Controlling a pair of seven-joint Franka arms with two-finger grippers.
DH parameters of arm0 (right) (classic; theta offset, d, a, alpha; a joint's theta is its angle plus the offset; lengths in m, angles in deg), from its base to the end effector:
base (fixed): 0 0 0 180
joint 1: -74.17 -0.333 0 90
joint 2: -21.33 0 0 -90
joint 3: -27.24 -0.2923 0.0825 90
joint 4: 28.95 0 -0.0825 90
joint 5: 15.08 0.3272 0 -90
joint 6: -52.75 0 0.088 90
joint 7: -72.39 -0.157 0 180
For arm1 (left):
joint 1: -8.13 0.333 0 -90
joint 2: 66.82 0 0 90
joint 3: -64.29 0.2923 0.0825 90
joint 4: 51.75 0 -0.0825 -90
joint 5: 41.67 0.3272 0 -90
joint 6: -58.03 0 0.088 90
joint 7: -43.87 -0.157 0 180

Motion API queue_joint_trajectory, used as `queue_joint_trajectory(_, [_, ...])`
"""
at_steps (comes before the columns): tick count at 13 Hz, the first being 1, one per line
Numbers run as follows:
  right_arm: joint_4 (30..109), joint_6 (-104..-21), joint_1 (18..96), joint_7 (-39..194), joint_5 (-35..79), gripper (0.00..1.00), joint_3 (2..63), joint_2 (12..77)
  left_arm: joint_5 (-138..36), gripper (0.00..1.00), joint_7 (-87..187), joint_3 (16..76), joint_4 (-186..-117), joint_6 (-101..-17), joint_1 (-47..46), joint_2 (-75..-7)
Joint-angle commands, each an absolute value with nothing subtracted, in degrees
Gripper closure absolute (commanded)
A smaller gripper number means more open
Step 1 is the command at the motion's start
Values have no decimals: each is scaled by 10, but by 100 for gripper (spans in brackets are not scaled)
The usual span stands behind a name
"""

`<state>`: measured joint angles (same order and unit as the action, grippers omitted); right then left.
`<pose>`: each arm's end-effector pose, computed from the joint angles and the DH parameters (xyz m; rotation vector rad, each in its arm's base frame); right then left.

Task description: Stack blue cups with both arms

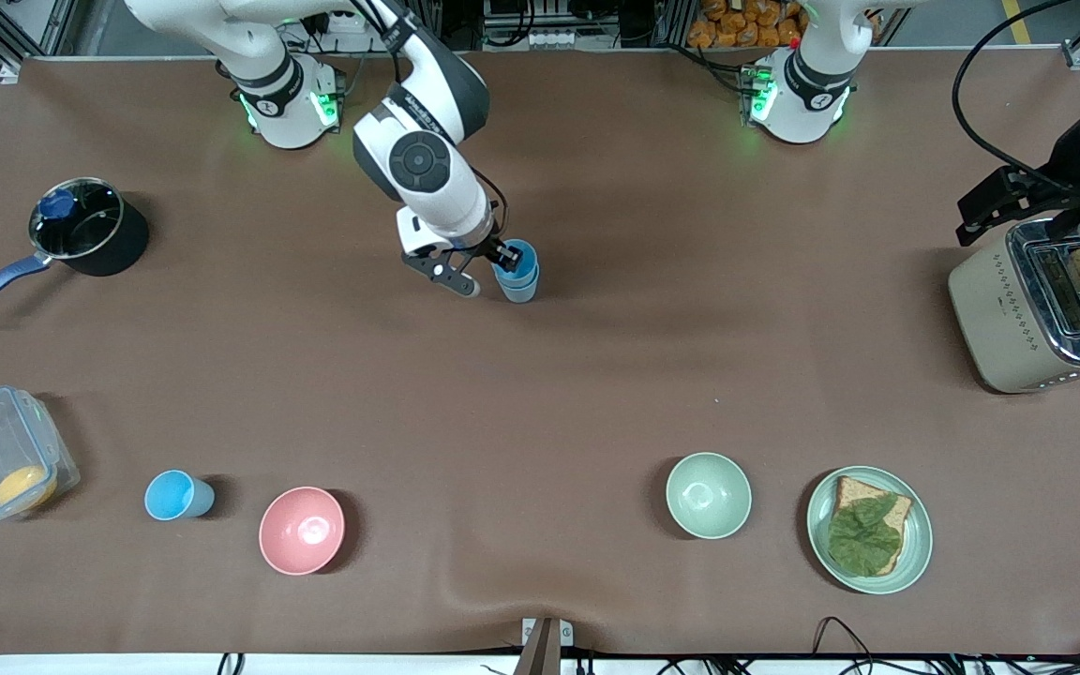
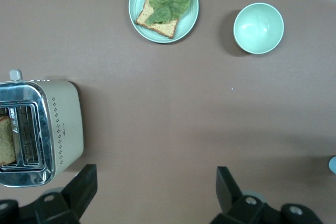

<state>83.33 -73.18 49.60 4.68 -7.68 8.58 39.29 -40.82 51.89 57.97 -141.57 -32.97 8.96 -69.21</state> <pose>0.3956 0.3807 0.2842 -2.9608 0.7850 0.3092 0.4889 -0.0457 0.5743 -3.1272 -0.0693 -0.1000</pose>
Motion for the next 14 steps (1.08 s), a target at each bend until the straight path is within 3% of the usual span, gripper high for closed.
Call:
queue_joint_trajectory(1, [819, -659, 540, 112, -86, 0, 82, 358, -413, 0, 515, 580, -1409, -317, 91, -697])
queue_joint_trajectory(9, [820, -461, 740, 489, -85, 0, 84, 217, -411, 0, 515, 574, -1398, -307, 89, -696])
queue_joint_trajectory(14, [771, -366, 765, 692, -85, 0, 195, 180, -406, 0, 515, 574, -1375, -299, 81, -688])
